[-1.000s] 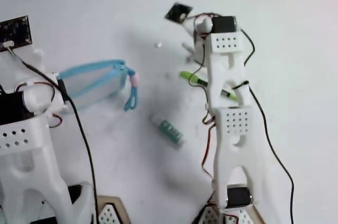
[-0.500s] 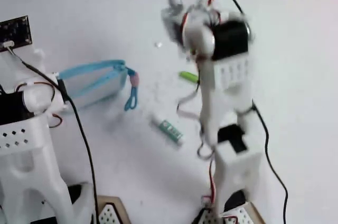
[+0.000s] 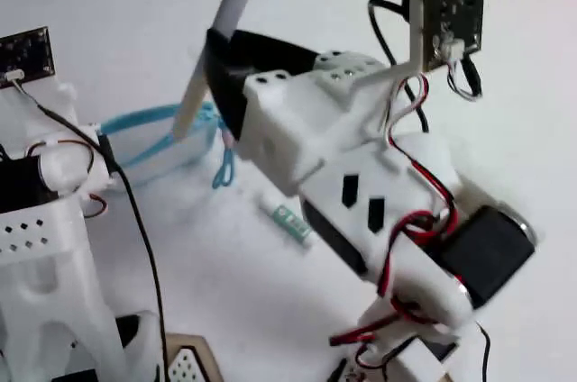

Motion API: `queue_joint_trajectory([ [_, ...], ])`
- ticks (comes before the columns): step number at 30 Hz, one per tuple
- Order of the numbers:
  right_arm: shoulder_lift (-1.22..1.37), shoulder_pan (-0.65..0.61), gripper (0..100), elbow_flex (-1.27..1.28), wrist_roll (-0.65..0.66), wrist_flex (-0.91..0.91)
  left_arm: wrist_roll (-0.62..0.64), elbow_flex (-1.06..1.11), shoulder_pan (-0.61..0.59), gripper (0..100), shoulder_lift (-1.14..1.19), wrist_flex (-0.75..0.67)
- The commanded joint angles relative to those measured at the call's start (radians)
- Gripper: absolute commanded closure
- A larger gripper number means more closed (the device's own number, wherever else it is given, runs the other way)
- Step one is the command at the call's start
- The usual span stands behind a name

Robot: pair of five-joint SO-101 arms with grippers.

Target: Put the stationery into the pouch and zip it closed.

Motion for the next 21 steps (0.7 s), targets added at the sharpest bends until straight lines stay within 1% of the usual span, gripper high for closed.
queue_joint_trajectory([
  [1, -0.062, -0.059, 98.1, -0.009, 0.069, 0.035, -0.002, -0.008, 0.008, 98, 0.001, -0.017],
  [5, -0.173, -0.076, 98.1, 0.008, 0.186, 0.035, -0.002, -0.009, 0.008, 98, 0.001, -0.014],
  [7, -0.243, -0.077, 98.1, 0.074, 0.227, 0.035, -0.002, -0.009, 0.008, 98, 0.001, -0.014],
  [8, -0.286, -0.077, 98.1, 0.13, 0.227, 0.035, -0.002, -0.009, 0.008, 98, 0.001, -0.014],
  [11, -0.447, -0.077, 98.1, 0.39, 0.227, 0.035, -0.002, -0.009, 0.008, 98, 0.001, -0.014],
  [16, -0.711, -0.077, 98.1, 0.933, 0.227, 0.01, -0.002, -0.009, 0.008, 98, 0.001, -0.014],
  [18, -0.797, -0.077, 98.1, 1.131, 0.229, -0.071, -0.002, -0.009, 0.008, 98, 0.001, -0.014],
  [21, -0.912, -0.071, 98.1, 1.398, 0.233, -0.289, -0.002, -0.009, 0.008, 98, 0.001, -0.014],
])
